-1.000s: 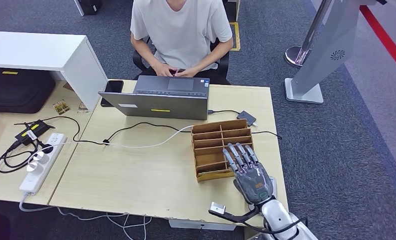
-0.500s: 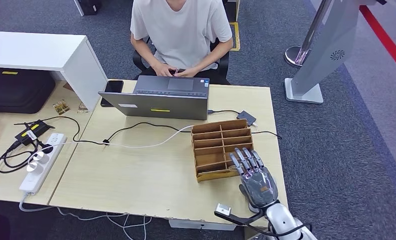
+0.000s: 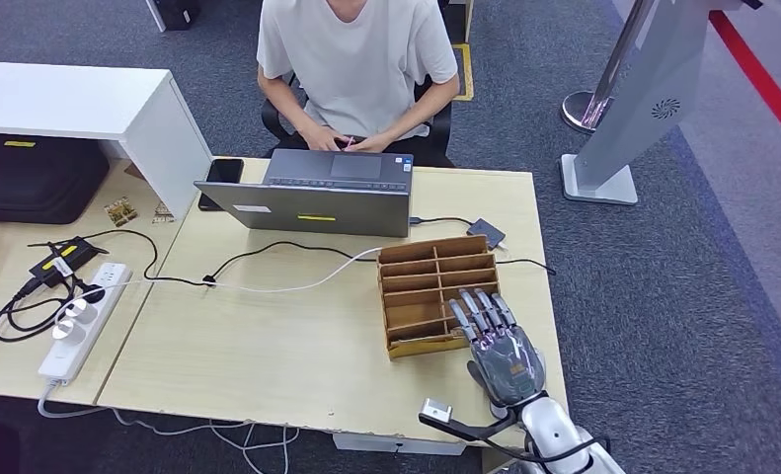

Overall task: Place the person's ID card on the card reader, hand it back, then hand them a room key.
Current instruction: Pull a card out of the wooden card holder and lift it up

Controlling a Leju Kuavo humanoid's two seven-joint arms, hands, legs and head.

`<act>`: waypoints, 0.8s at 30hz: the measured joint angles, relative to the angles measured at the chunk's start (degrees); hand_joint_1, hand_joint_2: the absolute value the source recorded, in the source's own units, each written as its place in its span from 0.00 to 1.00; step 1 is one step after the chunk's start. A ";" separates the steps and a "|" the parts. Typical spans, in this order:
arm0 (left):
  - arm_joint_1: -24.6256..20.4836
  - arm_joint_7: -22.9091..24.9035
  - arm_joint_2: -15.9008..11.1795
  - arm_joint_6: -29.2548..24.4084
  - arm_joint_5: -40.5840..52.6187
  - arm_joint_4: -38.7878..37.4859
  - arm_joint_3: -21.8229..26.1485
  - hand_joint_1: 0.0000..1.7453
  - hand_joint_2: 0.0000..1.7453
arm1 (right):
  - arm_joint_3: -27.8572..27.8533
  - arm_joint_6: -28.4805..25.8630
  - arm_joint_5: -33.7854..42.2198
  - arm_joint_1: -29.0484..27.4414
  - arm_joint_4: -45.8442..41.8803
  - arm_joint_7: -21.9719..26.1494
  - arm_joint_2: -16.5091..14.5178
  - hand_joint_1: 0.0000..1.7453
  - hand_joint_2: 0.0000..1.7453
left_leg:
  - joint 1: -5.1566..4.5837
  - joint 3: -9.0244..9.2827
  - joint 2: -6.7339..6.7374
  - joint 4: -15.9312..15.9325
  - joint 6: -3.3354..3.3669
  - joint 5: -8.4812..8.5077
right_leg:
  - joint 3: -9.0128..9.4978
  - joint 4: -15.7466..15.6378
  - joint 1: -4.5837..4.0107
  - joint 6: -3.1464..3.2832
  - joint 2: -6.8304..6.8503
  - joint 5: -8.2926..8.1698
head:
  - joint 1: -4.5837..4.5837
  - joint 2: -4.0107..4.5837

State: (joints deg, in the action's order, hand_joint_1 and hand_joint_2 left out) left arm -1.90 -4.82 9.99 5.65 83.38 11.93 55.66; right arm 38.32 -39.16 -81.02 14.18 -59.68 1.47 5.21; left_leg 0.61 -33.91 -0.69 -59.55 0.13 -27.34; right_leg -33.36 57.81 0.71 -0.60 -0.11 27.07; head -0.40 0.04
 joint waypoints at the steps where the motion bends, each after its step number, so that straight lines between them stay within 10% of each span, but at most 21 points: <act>1: 0.00 0.02 0.00 0.01 0.04 0.00 0.00 0.00 1.00 | 0.00 0.03 0.09 0.30 0.10 0.01 -0.20 0.00 1.00 | 0.00 0.00 0.00 0.00 0.00 0.00 | 0.00 0.00 0.00 0.00 0.00 0.00 | 0.01 0.00; 24: -0.01 0.04 -0.01 0.08 0.09 0.00 0.01 0.00 1.00 | 0.00 0.07 0.49 1.56 0.34 0.02 -1.17 0.00 1.00 | 0.00 0.00 -0.01 0.00 0.00 0.00 | 0.00 0.00 0.00 0.00 0.01 0.00 | 0.01 0.00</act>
State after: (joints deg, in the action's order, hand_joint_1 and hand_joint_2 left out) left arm -1.91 -4.79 9.98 5.73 83.47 11.93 55.67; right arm 38.32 -39.09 -80.53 15.74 -59.34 1.49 4.04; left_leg 0.61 -33.92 -0.69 -59.56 0.12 -27.34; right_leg -33.35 57.81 0.71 -0.60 -0.10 27.07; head -0.39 0.04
